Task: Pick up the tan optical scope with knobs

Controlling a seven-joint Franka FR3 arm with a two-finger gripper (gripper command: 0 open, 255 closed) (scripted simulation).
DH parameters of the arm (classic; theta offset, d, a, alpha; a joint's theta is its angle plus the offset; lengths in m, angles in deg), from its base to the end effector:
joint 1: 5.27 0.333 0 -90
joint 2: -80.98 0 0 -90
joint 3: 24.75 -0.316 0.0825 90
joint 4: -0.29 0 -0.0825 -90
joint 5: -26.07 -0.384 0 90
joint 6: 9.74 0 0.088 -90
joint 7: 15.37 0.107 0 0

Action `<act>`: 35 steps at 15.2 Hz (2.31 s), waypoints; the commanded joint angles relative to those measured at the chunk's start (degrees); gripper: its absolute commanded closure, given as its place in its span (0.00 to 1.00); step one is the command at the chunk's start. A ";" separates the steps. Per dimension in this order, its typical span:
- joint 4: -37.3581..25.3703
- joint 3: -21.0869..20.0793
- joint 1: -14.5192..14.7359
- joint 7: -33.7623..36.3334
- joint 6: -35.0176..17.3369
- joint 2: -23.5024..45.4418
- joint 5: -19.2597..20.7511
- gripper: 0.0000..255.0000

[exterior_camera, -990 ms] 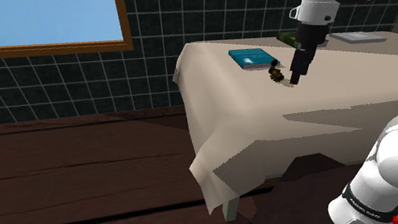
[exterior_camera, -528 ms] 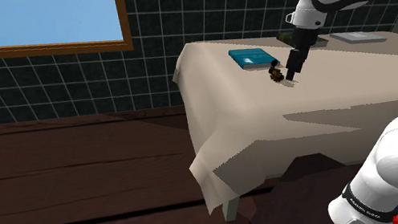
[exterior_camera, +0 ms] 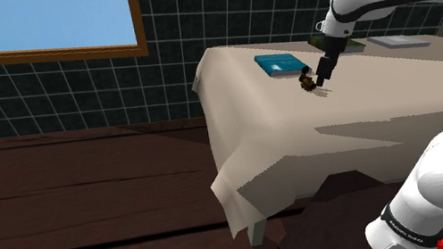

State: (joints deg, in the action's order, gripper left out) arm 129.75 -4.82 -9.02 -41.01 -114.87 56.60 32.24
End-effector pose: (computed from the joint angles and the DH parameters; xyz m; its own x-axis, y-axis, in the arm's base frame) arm 0.3851 -0.1932 0.5154 0.9956 0.0937 -0.0009 0.0935 -0.9947 -0.0424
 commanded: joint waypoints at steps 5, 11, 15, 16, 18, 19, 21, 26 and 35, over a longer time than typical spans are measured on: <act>-7.87 6.22 -0.38 -8.59 -3.85 11.67 -2.69 0.00; -17.97 11.02 -2.01 -18.24 -5.79 25.15 -9.27 0.00; -26.48 12.37 -5.03 -24.50 -5.32 34.95 -15.03 0.00; -28.86 12.45 -6.05 -25.91 -4.97 37.44 -16.47 0.00; -33.97 12.36 -8.35 -28.45 -3.99 42.46 -19.26 0.00; -36.72 12.16 -9.65 -29.55 -3.37 44.98 -20.57 0.00; -36.56 11.96 -9.92 -29.79 -3.97 45.48 -20.83 0.00; -34.10 11.59 -9.97 -30.44 -7.31 46.55 -21.63 0.00; -33.30 11.45 -9.99 -30.66 -8.42 46.94 -21.92 1.00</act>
State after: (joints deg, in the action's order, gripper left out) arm 96.40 6.64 -19.00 -71.66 -123.27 103.49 10.32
